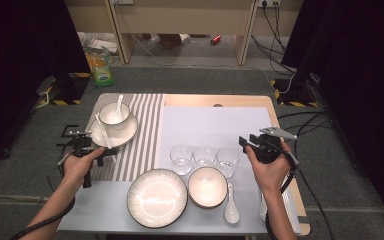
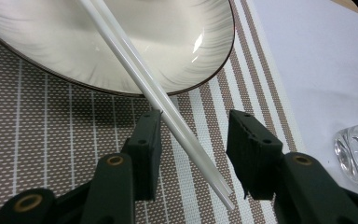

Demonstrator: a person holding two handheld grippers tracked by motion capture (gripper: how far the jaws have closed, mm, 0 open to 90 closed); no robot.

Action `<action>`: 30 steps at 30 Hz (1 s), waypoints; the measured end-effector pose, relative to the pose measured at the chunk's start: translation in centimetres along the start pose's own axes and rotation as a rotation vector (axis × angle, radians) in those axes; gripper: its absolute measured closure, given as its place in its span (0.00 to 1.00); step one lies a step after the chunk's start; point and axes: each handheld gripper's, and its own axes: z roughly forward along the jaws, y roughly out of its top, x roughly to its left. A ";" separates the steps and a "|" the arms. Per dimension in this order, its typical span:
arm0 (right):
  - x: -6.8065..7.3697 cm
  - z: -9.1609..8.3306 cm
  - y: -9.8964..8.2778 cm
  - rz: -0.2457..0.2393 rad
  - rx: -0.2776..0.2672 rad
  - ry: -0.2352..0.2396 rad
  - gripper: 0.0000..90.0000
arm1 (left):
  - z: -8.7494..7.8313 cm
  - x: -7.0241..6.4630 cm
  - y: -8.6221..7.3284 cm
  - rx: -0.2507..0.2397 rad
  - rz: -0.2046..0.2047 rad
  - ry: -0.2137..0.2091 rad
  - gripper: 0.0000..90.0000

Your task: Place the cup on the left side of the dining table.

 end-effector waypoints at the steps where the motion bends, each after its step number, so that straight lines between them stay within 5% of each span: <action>1: 0.0 0.0 0.0 0.001 0.004 -0.003 0.61 | 0.0 0.0 0.0 0.001 0.002 0.002 0.60; 30: -0.1 -0.2 0.0 0.003 0.001 -0.008 0.61 | 2.5 -1.8 0.9 0.019 0.030 -0.022 0.58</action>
